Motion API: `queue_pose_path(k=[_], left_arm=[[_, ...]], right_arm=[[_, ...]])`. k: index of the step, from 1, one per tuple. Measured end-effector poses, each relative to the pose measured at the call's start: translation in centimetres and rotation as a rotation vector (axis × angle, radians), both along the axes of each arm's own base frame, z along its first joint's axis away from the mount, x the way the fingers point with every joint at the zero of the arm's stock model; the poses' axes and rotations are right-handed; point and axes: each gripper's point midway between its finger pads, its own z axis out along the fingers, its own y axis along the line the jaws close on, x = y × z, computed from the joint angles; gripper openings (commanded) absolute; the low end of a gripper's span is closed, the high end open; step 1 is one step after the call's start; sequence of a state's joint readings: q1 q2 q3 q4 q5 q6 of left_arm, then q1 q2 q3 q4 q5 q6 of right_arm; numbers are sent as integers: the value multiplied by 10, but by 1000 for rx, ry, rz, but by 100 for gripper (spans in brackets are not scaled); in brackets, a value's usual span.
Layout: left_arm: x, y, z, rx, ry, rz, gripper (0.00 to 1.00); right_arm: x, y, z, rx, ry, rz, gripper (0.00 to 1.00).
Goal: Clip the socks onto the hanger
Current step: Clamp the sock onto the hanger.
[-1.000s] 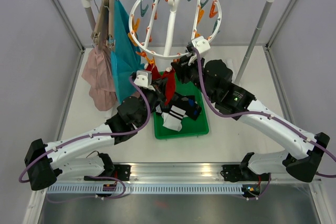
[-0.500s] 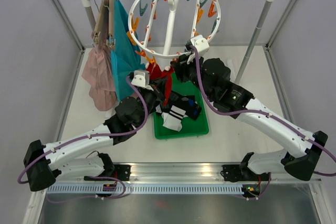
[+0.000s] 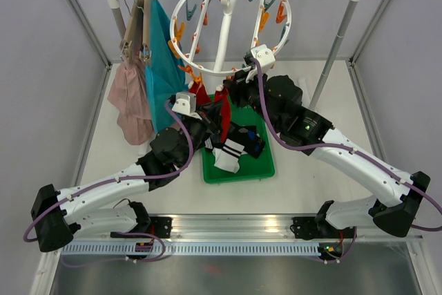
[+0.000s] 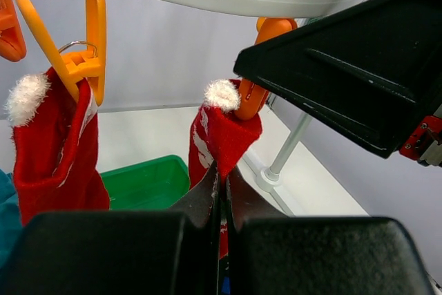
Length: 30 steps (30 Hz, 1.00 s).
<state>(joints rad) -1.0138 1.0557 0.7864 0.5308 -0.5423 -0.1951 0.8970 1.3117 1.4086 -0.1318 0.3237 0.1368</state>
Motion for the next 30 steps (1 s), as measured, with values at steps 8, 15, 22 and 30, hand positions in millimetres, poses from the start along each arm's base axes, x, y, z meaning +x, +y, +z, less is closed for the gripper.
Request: queue_pose_path(k=[8, 15, 22, 30], left_arm=[[-1, -6, -2, -9, 6, -26, 2], [-2, -10, 0, -29, 6, -45, 2], [-3, -12, 4, -51, -4, -57, 2], [-3, -14, 5, -60, -6, -59, 2]], right_arm=[[0, 0, 0, 5, 4, -7, 0], [1, -1, 0, 6, 6, -14, 0], [1, -2, -1, 4, 7, -14, 0], [1, -2, -1, 3, 7, -15, 0]])
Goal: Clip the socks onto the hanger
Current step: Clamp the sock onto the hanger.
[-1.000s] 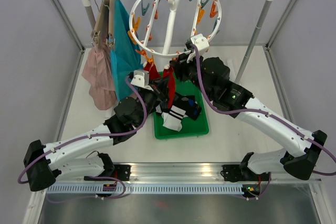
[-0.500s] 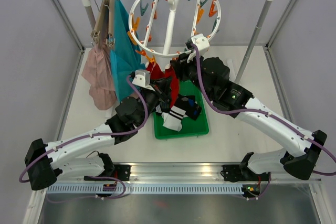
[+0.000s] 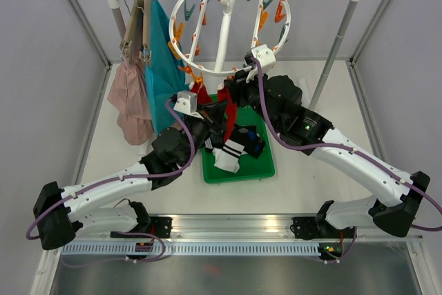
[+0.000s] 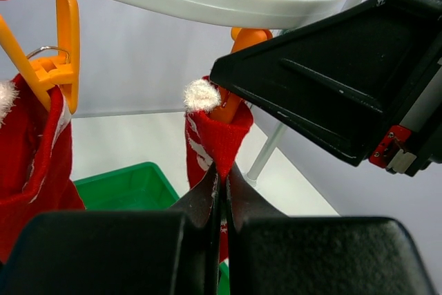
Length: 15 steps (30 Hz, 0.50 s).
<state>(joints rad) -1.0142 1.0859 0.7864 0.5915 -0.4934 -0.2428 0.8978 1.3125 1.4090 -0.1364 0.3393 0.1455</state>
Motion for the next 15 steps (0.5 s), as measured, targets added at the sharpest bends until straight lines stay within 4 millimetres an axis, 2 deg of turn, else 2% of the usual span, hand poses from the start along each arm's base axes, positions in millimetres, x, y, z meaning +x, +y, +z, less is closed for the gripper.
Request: queue_pose_path(k=[8, 15], left_arm=[[-2, -1, 6, -18, -16, -13, 2], [0, -12, -6, 11, -5, -35, 2]], right_arm=[[0, 0, 0, 0, 0, -2, 0], [0, 0, 0, 1, 0, -2, 0]])
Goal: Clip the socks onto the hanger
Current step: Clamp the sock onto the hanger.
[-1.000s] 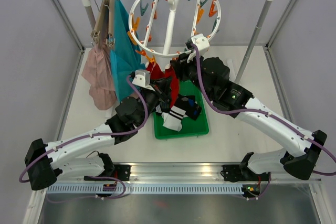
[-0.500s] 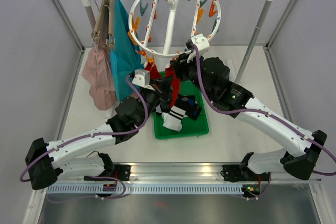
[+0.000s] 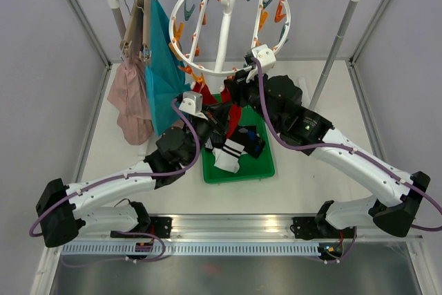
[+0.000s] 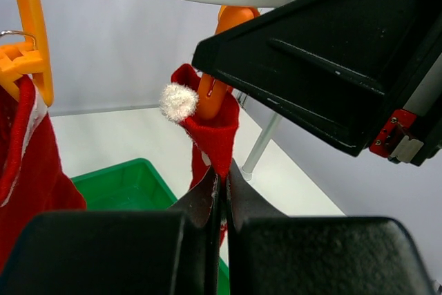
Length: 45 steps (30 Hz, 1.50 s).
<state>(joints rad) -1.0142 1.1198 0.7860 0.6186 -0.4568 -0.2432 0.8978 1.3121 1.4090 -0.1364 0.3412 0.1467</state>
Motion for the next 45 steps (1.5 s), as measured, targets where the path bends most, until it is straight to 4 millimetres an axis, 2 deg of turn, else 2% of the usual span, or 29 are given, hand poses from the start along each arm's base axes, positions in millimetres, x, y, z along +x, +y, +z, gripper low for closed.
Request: queue_pose_path(k=[21, 23, 26, 27, 28, 29, 32, 35, 39, 45], left_arm=[[0, 0, 4, -14, -10, 0, 2], [0, 1, 5, -16, -11, 1, 2], [0, 1, 6, -18, -12, 2, 2], [0, 1, 6, -18, -12, 2, 2], [0, 1, 6, -18, -12, 2, 2], [0, 2, 6, -18, -12, 3, 2], [0, 2, 5, -17, -11, 6, 2], [2, 4, 3, -7, 1, 21, 2], [3, 15, 5, 1, 21, 66, 2], [1, 45, 17, -17, 30, 154, 3]], right_arm=[[-1, -1, -2, -2, 9, 0, 0], [-1, -1, -2, -4, 11, 0, 3], [-1, -1, -3, -5, 13, 1, 17], [-2, -1, -3, -5, 16, 1, 31], [-2, -1, -3, -5, 18, 2, 37], [-2, -1, -3, -5, 25, 2, 48], [-5, -1, -4, 4, 45, 5, 63], [-9, -3, -6, 11, 66, 8, 74], [-20, -12, 2, 39, 77, 22, 77], [-46, -41, 24, 116, 50, 30, 79]])
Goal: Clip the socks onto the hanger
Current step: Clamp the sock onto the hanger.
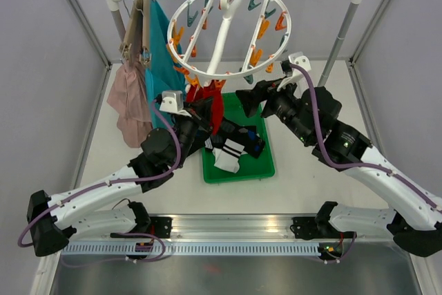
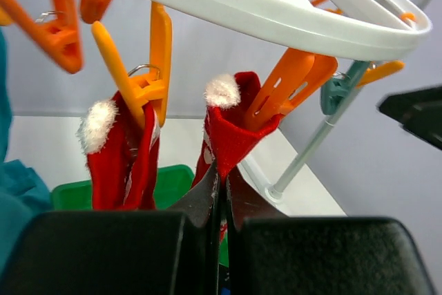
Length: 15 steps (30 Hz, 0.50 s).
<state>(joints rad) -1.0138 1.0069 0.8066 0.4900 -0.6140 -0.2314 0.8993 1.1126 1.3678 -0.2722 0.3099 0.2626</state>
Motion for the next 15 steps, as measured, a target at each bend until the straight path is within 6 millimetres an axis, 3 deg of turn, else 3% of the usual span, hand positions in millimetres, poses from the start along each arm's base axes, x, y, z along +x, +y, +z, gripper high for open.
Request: queue_pose_path(k=[5, 11, 15], left_arm=[[3, 25, 8, 10, 15, 105, 2], [9, 57, 14, 33, 36, 250, 3], [16, 77, 15, 58, 52, 331, 10]], right_arm=[[-10, -15, -15, -21, 23, -12, 79], [-8, -21, -71, -135, 110, -41, 77], [-6, -20, -104, -197, 161, -52, 74]])
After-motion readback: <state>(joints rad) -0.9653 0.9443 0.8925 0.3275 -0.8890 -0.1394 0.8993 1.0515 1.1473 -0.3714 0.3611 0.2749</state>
